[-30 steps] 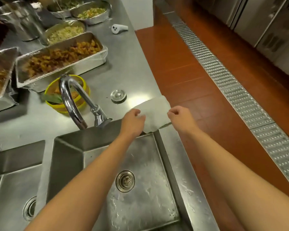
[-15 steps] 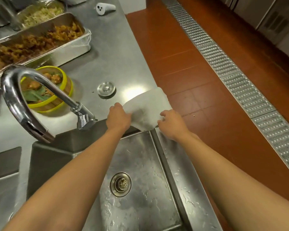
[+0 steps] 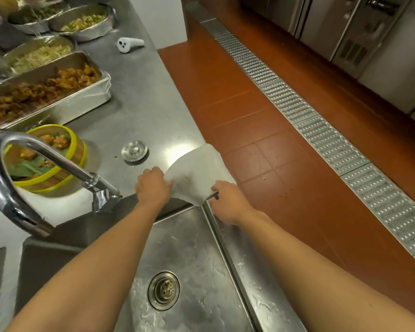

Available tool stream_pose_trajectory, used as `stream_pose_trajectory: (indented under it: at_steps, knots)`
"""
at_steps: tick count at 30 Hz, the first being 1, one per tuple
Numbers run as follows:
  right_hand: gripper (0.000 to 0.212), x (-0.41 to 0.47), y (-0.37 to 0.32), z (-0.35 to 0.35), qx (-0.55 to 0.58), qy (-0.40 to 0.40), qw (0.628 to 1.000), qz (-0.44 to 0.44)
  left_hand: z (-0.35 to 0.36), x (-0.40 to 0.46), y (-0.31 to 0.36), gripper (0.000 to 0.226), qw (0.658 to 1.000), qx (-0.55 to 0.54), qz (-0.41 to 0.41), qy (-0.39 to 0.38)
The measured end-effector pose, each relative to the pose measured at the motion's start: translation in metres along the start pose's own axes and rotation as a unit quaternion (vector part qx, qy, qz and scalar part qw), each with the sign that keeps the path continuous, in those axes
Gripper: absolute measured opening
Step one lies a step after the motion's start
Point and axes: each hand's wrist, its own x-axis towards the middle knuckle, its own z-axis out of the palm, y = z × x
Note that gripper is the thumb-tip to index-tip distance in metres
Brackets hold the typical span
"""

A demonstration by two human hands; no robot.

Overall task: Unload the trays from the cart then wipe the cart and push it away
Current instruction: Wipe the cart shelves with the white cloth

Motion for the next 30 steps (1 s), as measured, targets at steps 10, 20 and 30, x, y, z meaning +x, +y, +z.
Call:
stream_pose_trajectory:
  at_steps: [10, 20, 30]
  knots:
    - [0.060, -0.059, -0.010, -0.032, 0.090, 0.038, 0.995, -0.037, -0.090, -0.082, 0.041, 0.017, 0.913, -0.380, 0.109, -0.096]
    - [0.097, -0.244, -0.012, -0.107, 0.100, 0.015, 0.980, -0.171, -0.235, -0.250, 0.094, 0.016, 0.786, -0.201, 0.445, -0.380]
    - [0.045, -0.538, 0.028, -0.085, 0.132, 0.155, 0.978, -0.053, -0.275, -0.455, 0.127, 0.015, 0.661, -0.108, 0.614, -0.419]
